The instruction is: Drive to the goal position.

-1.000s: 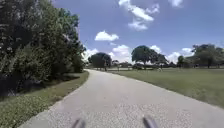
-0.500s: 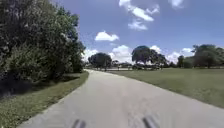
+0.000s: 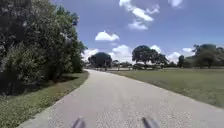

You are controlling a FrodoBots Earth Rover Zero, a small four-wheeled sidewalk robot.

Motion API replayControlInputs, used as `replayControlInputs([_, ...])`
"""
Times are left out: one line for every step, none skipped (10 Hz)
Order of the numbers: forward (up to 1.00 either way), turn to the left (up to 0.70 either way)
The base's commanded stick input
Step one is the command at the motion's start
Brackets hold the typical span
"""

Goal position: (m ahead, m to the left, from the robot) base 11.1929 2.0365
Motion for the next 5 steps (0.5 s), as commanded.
replayControlInputs([0.3, 0.0])
replayControlInputs([0.3, 0.0])
replayControlInputs([0.3, 0.0])
replayControlInputs([0.3, 0.0])
replayControlInputs([0.3, 0.0])
